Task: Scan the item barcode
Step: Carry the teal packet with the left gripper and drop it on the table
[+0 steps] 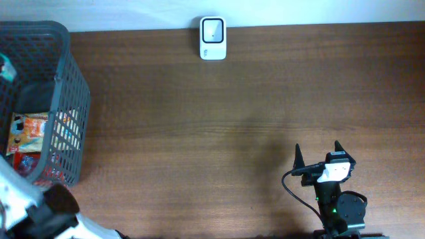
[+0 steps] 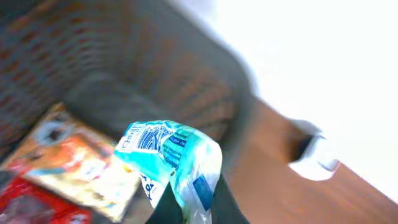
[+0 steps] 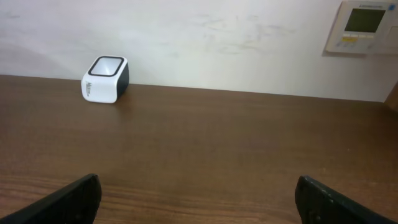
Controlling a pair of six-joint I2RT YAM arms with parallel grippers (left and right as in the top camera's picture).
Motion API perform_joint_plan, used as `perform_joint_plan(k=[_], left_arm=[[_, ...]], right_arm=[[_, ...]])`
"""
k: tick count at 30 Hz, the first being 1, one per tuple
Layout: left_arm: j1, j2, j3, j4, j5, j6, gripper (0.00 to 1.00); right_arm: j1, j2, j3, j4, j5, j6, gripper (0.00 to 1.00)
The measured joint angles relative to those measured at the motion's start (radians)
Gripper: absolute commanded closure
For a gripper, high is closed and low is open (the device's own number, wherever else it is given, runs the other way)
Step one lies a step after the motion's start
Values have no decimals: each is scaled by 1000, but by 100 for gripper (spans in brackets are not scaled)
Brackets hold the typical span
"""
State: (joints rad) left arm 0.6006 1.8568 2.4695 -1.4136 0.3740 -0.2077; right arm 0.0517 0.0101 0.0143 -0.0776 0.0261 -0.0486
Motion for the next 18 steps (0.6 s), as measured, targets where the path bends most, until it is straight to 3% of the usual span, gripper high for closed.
perform_joint_plan(k=[2, 4, 6, 9, 11, 14, 15, 16, 17, 18], left_arm=[[-75, -80, 2, 8, 122, -15, 100], [-169, -85, 2, 5, 153, -11, 100], [-398, -81, -34, 0, 174, 80, 100], [-737, -53, -257, 127, -17, 138, 100], [-876, 8, -425, 298, -213, 148, 100], [-1014, 140, -548, 414, -410, 156, 98], [-1030, 170, -558, 418, -435, 159, 95], [-1051, 229, -559, 451, -472, 159, 73], [-1059, 271, -559, 454, -486, 152, 78], [-1072, 356, -562, 441, -500, 129, 66]], right_arm=[[0, 0, 0, 0, 0, 0, 2], [0, 0, 0, 0, 0, 0, 2], [0, 0, 0, 0, 0, -1, 2], [0, 1, 0, 0, 0, 0, 2], [0, 1, 0, 0, 0, 0, 2], [0, 1, 0, 0, 0, 0, 2], [0, 1, 0, 0, 0, -1, 2], [0, 1, 0, 0, 0, -1, 2], [0, 1, 0, 0, 0, 0, 1], [0, 1, 0, 0, 0, 0, 2]])
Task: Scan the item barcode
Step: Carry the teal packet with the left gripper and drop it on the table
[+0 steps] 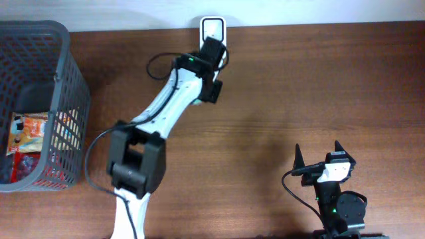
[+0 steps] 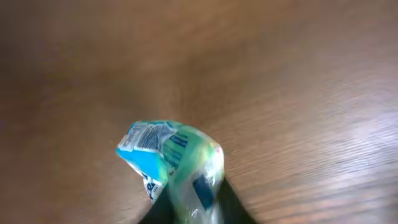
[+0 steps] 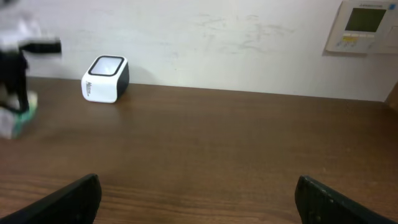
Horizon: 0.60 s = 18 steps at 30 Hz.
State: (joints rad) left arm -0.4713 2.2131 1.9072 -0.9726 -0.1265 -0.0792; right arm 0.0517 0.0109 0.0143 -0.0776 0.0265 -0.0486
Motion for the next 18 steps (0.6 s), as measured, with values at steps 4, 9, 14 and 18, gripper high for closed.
perform_joint_plan(k=[4, 9, 14, 18], left_arm=[[-6, 65, 5, -46, 14, -50, 44], [-6, 69, 292, -366, 105, -56, 49], [60, 70, 900, -612, 16, -56, 1], [368, 21, 1221, -711, -14, -74, 1]], right_arm=[[0, 0, 0, 0, 0, -1, 1], [0, 0, 0, 0, 0, -1, 2], [0, -1, 0, 0, -1, 0, 2], [0, -1, 0, 0, 0, -1, 1]])
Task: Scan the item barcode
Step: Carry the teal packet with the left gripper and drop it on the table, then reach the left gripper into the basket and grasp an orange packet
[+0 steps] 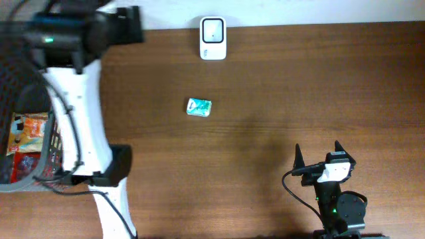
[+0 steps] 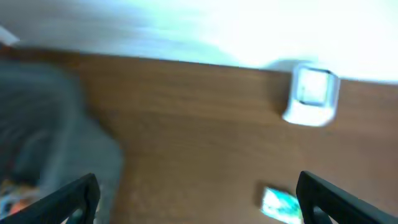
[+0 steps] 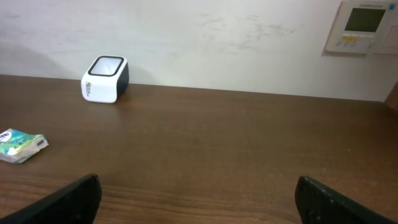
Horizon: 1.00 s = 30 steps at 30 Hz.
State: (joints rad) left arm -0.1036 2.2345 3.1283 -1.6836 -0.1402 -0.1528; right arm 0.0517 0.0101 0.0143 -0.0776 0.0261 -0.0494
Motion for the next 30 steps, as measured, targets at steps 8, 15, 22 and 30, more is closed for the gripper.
perform_joint_plan(k=[8, 15, 22, 30], left_arm=[[613, -5, -69, -3, 140, -184, 1], [621, -8, -686, 172, 44, -198, 9], [649, -3, -1035, 428, -71, -454, 11], [711, -3, -1192, 504, -79, -476, 48]], right_arm=[[0, 0, 0, 0, 0, 0, 1], [0, 0, 0, 0, 0, 1, 2], [0, 0, 0, 0, 0, 0, 2], [0, 0, 0, 0, 0, 1, 1]])
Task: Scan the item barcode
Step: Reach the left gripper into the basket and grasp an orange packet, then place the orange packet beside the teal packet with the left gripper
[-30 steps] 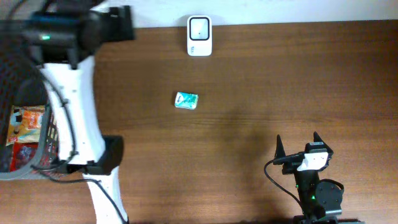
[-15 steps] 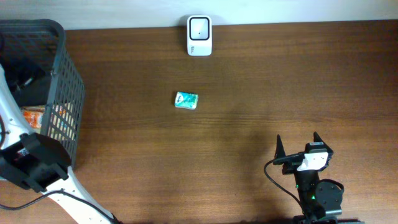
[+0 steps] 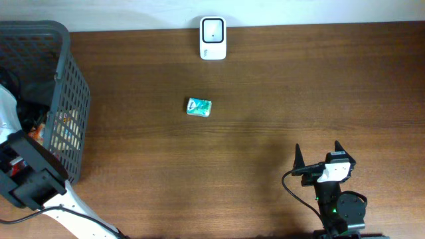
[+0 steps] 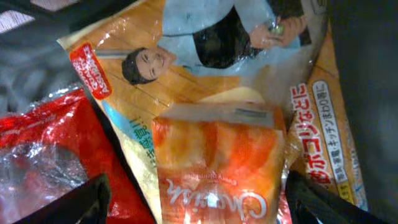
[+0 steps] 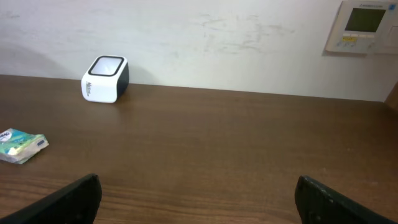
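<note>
In the left wrist view my left gripper is open, low inside the basket, its two dark fingers either side of an orange snack packet. That packet lies on a larger printed pouch, with a red packet beside it. A teal packet lies on the table in front of the white scanner; the right wrist view also shows the teal packet and the scanner. My right gripper is open and holds nothing, near the front right of the table.
The grey mesh basket stands at the table's left edge, my left arm reaching into it. A wall runs behind the brown table, with a control panel on it at the far right.
My left gripper, open then beside the basket at the back left and facing the scanner, is now down inside the basket over the orange packet. The teal packet and right arm have not moved.
My left gripper was shut on the teal packet over the basket. Then it held the packet by the scanner. Then the packet lay on the table and the gripper was open near the basket. Now the gripper is open inside the basket.
</note>
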Controlling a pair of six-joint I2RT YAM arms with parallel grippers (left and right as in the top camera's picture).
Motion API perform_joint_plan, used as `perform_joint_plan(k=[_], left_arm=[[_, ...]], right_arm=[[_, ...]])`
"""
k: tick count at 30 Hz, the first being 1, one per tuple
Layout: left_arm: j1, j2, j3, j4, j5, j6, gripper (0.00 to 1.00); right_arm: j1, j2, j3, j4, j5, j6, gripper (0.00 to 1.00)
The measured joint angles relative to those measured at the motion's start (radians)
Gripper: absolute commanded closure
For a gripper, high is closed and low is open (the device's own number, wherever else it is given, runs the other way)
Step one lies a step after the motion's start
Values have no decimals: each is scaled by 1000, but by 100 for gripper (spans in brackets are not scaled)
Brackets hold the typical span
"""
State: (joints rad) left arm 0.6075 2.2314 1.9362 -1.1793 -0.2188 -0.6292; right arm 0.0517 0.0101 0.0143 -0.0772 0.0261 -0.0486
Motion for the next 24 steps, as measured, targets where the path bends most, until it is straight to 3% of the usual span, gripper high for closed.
perform_joint_plan(k=[2, 3, 7, 9, 14, 16, 18, 24], left_arm=[[0, 0, -16, 14, 0, -3, 95], [0, 0, -16, 14, 0, -5, 100], [1, -11, -14, -16, 2, -4, 100], [2, -50, 25, -40, 102, -4, 100], [-27, -515, 132, 96, 444, -4, 100], [-115, -652, 138, 92, 477, -3, 100], [-291, -715, 138, 84, 501, 43, 100], [-863, -547, 125, 66, 468, 306, 100]], right_arm=[[0, 0, 0, 0, 0, 0, 2], [0, 0, 0, 0, 0, 0, 2], [0, 0, 0, 0, 0, 0, 2], [0, 0, 0, 0, 0, 0, 2], [0, 0, 0, 0, 0, -1, 2], [0, 0, 0, 0, 0, -1, 2], [0, 0, 0, 0, 0, -1, 2], [0, 0, 0, 0, 0, -1, 2]])
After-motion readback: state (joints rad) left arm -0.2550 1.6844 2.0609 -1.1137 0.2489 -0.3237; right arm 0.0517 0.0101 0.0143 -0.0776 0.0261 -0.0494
